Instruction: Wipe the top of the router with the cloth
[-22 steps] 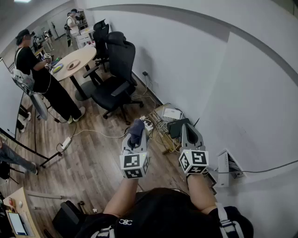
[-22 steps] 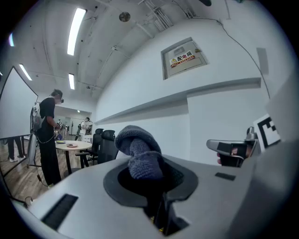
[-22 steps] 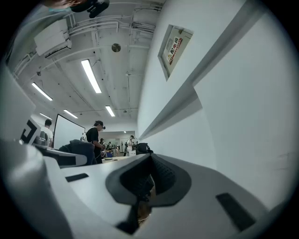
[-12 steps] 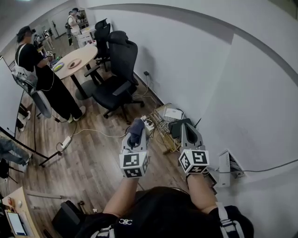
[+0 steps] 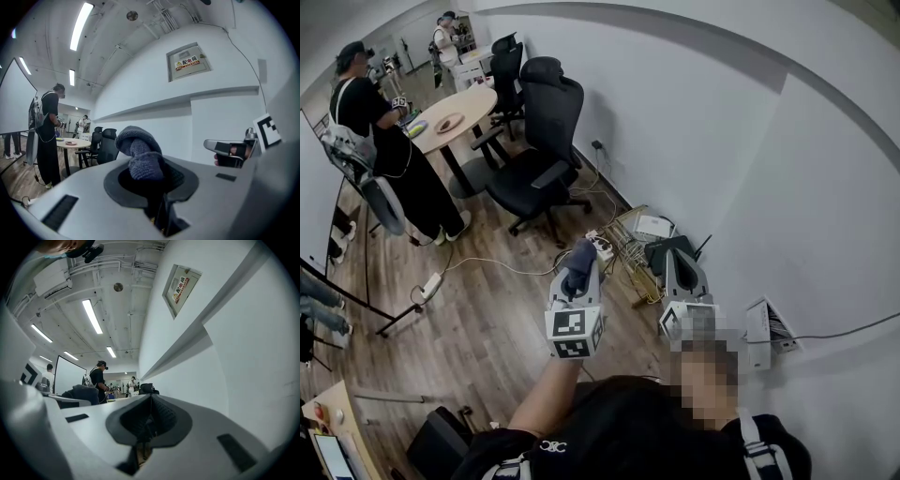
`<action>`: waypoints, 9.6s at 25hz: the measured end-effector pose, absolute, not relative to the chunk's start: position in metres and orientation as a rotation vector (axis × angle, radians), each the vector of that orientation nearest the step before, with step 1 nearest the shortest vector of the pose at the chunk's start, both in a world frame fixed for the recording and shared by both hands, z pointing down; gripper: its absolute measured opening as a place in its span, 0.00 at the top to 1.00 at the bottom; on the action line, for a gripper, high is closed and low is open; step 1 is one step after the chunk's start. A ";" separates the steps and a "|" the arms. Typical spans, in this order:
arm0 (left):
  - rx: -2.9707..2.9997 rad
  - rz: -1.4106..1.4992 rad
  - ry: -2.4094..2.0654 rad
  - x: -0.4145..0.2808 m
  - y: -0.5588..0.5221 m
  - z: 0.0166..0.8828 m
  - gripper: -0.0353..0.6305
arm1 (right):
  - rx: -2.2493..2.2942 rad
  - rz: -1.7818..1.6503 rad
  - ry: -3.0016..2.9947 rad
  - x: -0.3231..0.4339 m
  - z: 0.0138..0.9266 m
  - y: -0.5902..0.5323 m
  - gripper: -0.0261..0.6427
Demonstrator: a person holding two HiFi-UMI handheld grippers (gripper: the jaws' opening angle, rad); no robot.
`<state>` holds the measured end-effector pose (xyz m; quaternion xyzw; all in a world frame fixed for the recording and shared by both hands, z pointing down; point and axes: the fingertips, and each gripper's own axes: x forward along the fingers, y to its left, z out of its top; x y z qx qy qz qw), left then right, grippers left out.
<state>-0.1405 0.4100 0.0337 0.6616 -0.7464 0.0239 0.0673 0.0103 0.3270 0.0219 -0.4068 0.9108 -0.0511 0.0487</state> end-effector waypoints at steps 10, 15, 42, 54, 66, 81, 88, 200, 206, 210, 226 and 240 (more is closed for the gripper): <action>2.038 0.055 -2.183 -0.189 0.432 0.045 0.85 | -1.308 -0.130 2.780 -0.040 0.028 0.355 0.96; 2.060 0.046 -2.138 -0.202 0.440 0.054 0.85 | -1.337 -0.120 2.795 -0.059 0.032 0.367 0.96; 2.014 0.155 -2.191 -0.209 0.297 0.058 0.85 | -1.194 -0.226 2.767 -0.076 0.042 0.207 0.96; 2.013 0.191 -2.146 -0.169 0.173 0.064 0.85 | -1.203 -0.282 2.784 -0.042 0.051 0.088 0.96; 1.990 0.233 -2.094 -0.128 0.080 0.087 0.85 | -1.214 -0.331 2.821 -0.006 0.068 -0.004 0.96; 2.069 0.303 -1.906 -0.103 0.012 0.123 0.85 | -1.377 -0.459 2.816 0.027 0.113 -0.056 0.96; 2.092 0.420 -1.733 -0.110 -0.015 0.160 0.85 | -1.536 -0.516 2.757 0.040 0.130 -0.068 0.96; 2.116 1.603 0.956 0.019 0.053 0.718 0.86 | -1.842 -1.558 2.699 0.102 0.611 0.045 0.96; 1.999 1.666 1.142 0.008 0.071 0.715 0.86 | -1.832 -1.560 2.715 0.105 0.612 0.047 0.96; 1.941 1.715 1.204 0.003 0.074 0.716 0.86 | -1.821 -1.571 2.711 0.106 0.613 0.049 0.96; 2.236 1.589 0.676 0.056 0.014 0.724 0.87 | -1.780 -1.598 2.667 0.105 0.606 0.048 0.96; 2.374 1.532 0.494 0.106 -0.036 0.730 0.88 | -1.770 -1.629 2.657 0.114 0.607 0.053 0.96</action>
